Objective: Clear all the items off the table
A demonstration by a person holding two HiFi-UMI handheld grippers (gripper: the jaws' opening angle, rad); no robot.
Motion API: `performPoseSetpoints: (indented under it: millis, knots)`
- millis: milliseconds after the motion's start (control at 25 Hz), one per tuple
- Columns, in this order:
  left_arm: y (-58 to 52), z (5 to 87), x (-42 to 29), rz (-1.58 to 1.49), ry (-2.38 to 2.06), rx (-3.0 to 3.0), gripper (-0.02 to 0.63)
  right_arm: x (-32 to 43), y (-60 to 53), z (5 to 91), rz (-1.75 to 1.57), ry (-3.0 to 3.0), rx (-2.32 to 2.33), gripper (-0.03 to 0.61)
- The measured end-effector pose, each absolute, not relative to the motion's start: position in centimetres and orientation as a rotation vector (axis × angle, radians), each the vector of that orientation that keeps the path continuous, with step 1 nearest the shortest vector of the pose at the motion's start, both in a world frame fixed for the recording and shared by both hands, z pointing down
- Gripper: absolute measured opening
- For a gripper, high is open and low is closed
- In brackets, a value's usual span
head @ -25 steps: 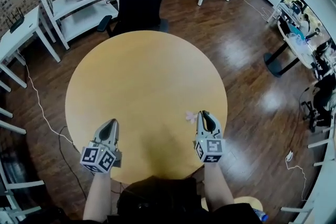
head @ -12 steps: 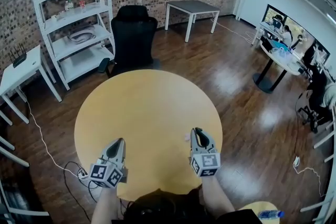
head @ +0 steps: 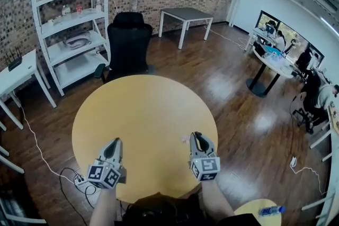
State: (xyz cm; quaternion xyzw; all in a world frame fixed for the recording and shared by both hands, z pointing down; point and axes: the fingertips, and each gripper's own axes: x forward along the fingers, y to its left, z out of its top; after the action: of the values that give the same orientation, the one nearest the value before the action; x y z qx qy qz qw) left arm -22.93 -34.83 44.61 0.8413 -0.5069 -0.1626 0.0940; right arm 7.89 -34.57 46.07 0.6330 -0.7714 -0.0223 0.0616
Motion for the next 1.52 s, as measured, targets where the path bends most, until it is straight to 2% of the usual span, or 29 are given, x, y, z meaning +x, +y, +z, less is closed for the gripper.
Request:
performPoseSetpoints:
  millis: [400, 720, 1160, 1360, 1520]
  knots:
    - [-31.6, 45.9, -12.9, -0.372, -1.096, 2.64, 0.0, 15.7, -23.9, 48.9, 0.041, -2.008, 2.14, 0.043]
    - [-25.3, 41.5, -5.5, -0.288, -0.771, 2.786, 0.0, 22.1, -12.0, 45.3, 0.074, -1.78, 2.468, 0.043]
    - [-18.7, 39.2, 16.2, -0.362, -0.255, 2.858, 0.0, 40.8, 6.7, 43.4, 0.007, -1.245, 2.793, 0.043]
    - [-13.8, 40.1, 23.8, -0.323, -0.024, 2.821, 0.0, 44.6, 15.0, 43.9, 0.0, -1.02, 2.922, 0.043]
    - [-11.1, 40.3, 26.6, -0.304, 0.143, 2.834, 0.0, 44.2, 19.1, 43.1, -0.039, -0.871, 2.948, 0.043]
